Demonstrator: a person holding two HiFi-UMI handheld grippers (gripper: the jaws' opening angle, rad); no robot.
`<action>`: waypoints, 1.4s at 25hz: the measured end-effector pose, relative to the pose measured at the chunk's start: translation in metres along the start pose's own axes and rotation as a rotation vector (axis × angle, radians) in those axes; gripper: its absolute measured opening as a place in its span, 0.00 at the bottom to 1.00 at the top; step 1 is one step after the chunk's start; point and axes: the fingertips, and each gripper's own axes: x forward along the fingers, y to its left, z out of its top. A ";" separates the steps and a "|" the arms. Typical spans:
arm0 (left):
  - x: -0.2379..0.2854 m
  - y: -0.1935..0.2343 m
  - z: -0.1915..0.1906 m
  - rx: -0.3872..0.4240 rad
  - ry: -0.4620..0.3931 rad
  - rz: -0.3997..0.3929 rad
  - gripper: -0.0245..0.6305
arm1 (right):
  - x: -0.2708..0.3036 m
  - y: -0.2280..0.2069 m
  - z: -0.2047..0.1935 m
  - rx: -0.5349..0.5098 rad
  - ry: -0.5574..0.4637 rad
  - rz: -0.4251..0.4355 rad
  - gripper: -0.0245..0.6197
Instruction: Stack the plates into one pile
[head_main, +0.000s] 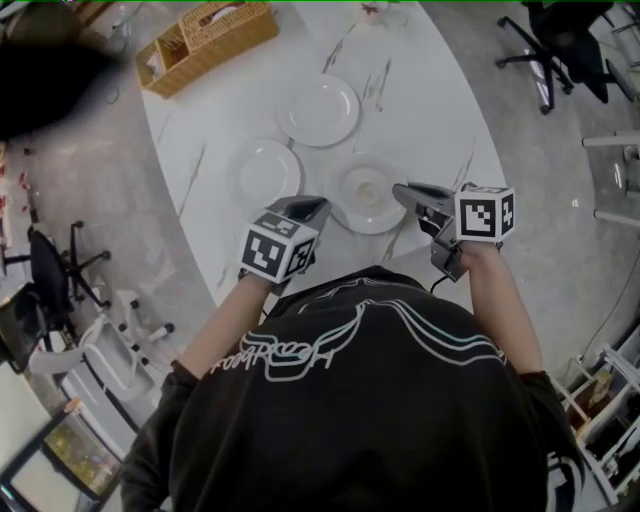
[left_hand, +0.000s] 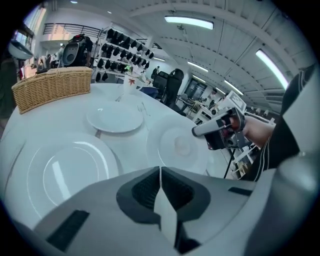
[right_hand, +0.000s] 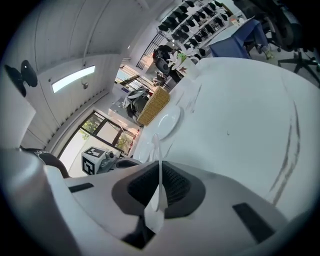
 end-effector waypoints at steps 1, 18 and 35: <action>-0.005 0.003 0.002 -0.013 -0.017 0.009 0.09 | 0.002 0.003 0.004 -0.014 0.006 0.008 0.10; -0.129 0.086 -0.028 -0.277 -0.268 0.261 0.09 | 0.111 0.081 0.043 -0.026 0.063 0.162 0.10; -0.170 0.127 -0.066 -0.293 -0.275 0.282 0.09 | 0.190 0.082 0.025 0.097 0.045 0.104 0.10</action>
